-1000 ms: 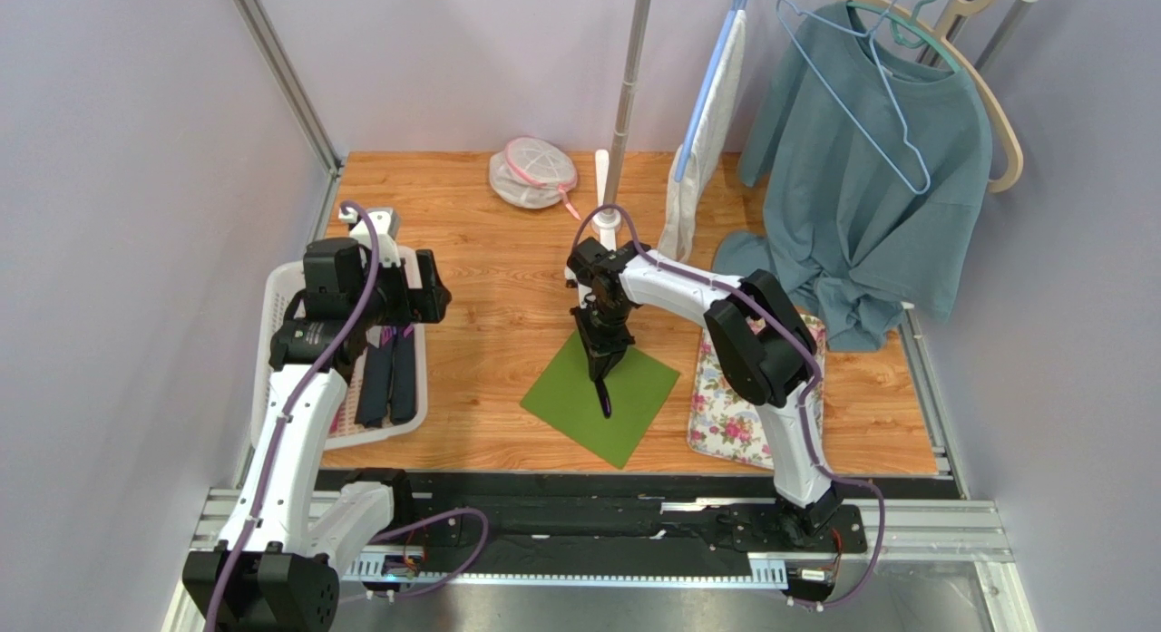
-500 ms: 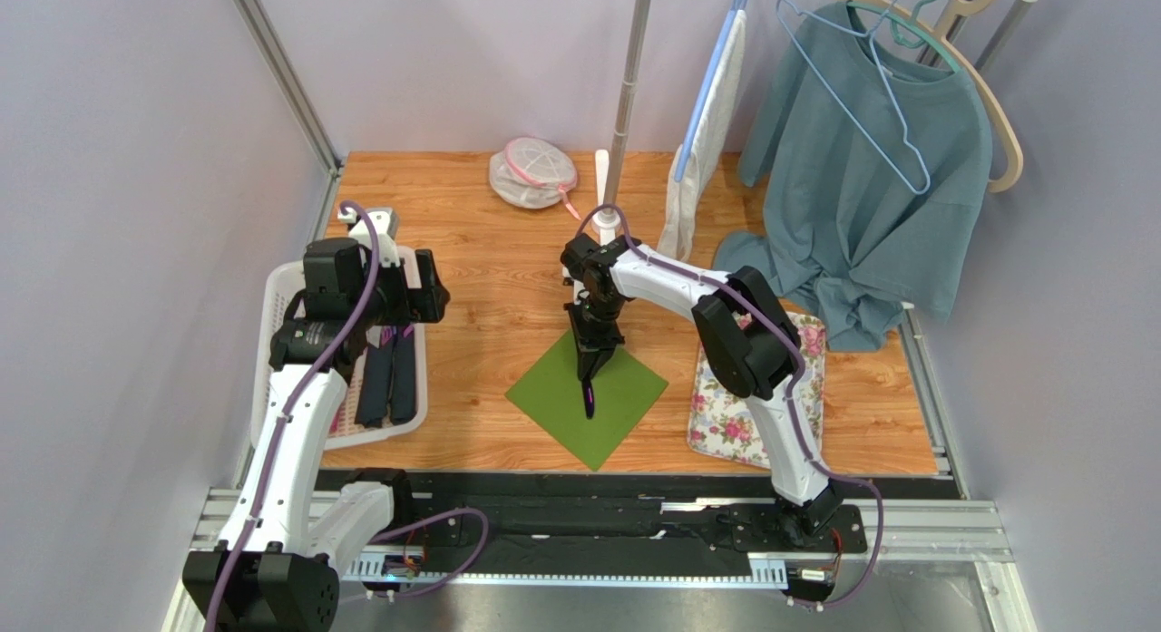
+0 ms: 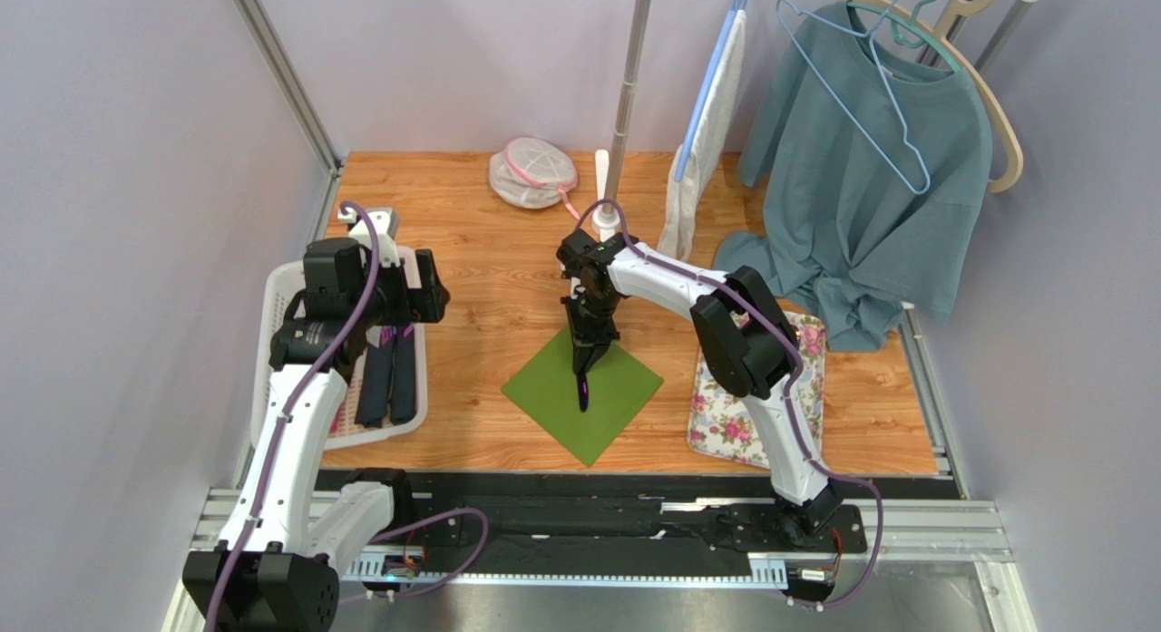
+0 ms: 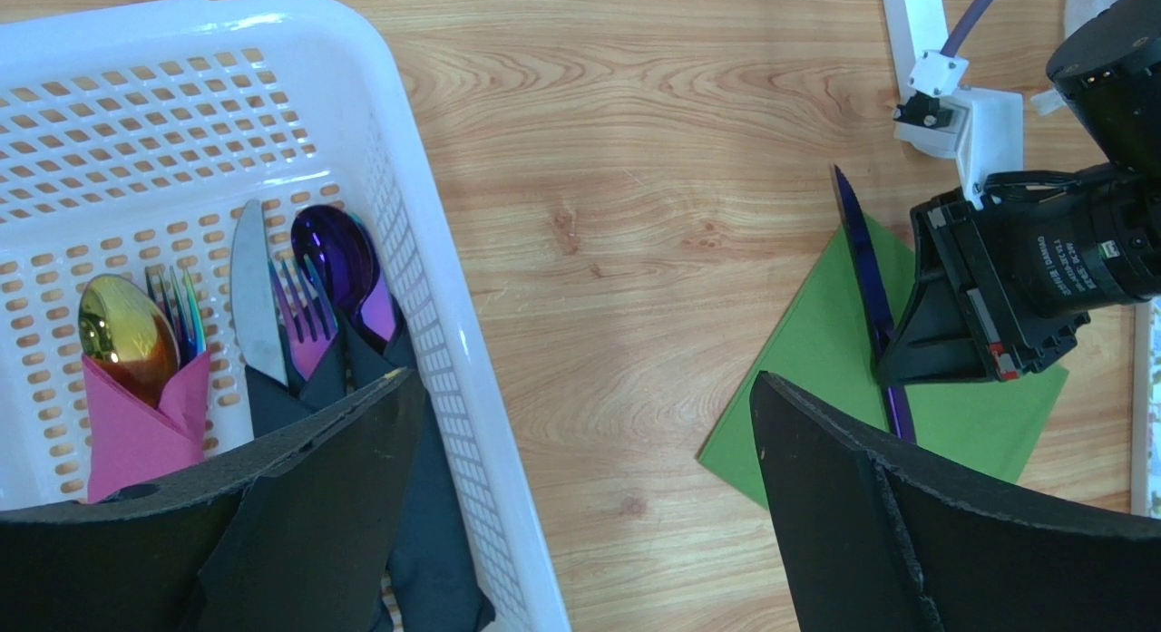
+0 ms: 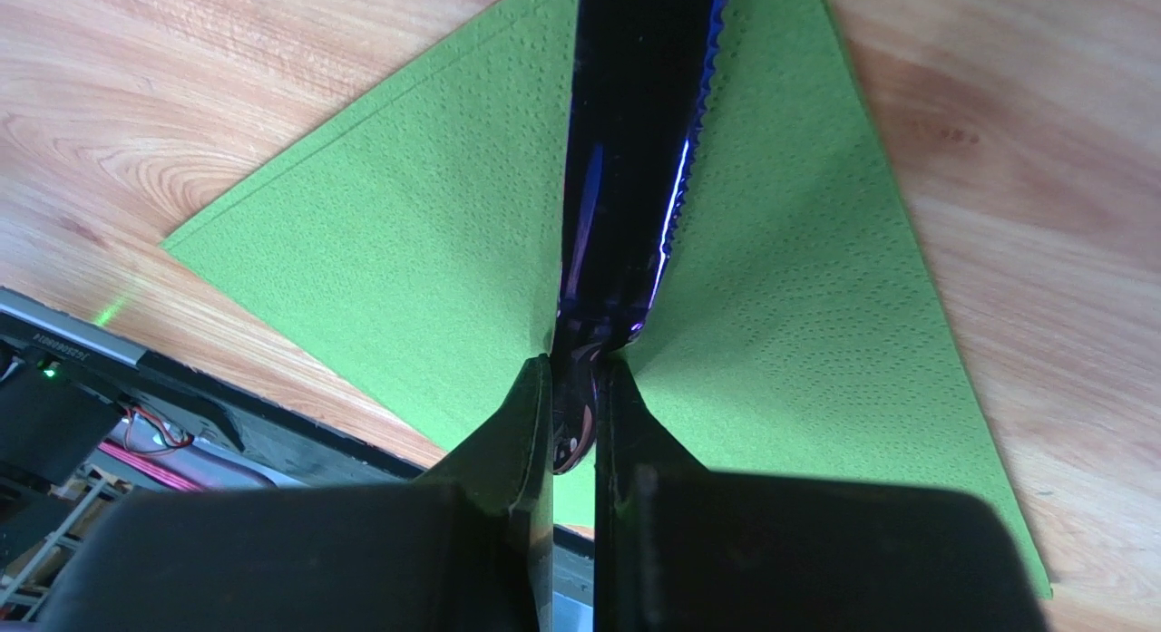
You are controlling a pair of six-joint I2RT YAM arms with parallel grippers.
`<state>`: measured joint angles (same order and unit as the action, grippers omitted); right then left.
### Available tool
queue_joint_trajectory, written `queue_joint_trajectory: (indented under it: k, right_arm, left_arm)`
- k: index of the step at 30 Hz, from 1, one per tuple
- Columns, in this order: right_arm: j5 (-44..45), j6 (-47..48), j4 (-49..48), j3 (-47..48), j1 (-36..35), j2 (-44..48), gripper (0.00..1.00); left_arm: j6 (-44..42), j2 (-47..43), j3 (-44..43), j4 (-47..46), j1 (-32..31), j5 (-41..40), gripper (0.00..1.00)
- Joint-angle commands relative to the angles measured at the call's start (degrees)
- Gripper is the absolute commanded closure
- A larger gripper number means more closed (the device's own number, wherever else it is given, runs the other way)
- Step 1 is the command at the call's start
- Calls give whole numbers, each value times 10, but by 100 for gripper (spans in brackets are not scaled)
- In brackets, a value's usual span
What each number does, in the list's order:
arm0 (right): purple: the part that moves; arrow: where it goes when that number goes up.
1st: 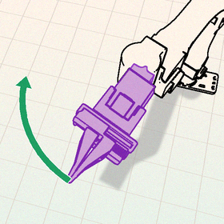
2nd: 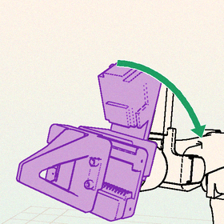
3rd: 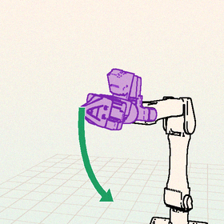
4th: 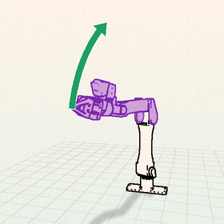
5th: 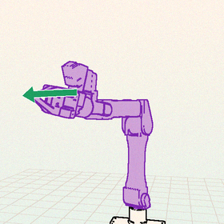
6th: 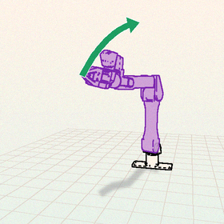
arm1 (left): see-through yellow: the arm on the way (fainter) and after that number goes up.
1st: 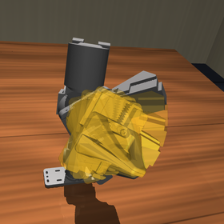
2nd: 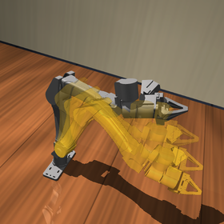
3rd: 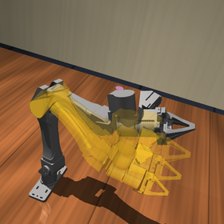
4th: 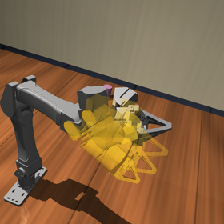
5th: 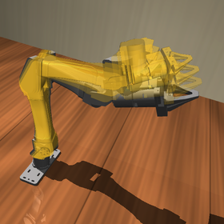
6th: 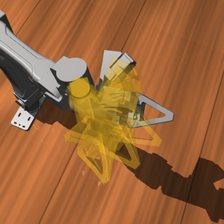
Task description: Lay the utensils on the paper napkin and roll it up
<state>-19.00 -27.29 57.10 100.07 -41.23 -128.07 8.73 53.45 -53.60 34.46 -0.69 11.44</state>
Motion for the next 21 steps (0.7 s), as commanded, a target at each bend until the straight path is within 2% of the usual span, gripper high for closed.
queue_joint_trajectory:
  k: [1,6,7,8,10,11,14,17,21]
  right_arm:
    - [8,-20,-9,21,-3,-2,100]
    - [2,-24,-10,21,-2,-14,100]
    - [0,-23,-10,20,-2,-15,97]
    - [0,-23,-9,20,-3,-16,88]
    - [2,-26,-9,18,-2,-15,80]
    - [3,-25,-7,18,-3,-14,72]
    - [9,-28,-1,23,-1,-7,61]
    - [10,-29,4,28,2,7,54]
    - [8,-12,18,48,6,33,49]
  left_arm:
    - [7,-7,2,-12,3,-4,1]
    - [6,-7,3,-12,3,-4,1]
    - [6,-6,3,-12,3,-5,1]
    - [4,-6,2,-11,3,-5,1]
    - [4,-5,1,-11,3,-5,1]
    - [3,-5,1,-11,3,-5,1]
    - [3,-2,-2,-11,3,-6,1]
    - [1,-1,-6,-7,3,-5,1]
    - [-1,-1,-18,-1,3,-5,1]
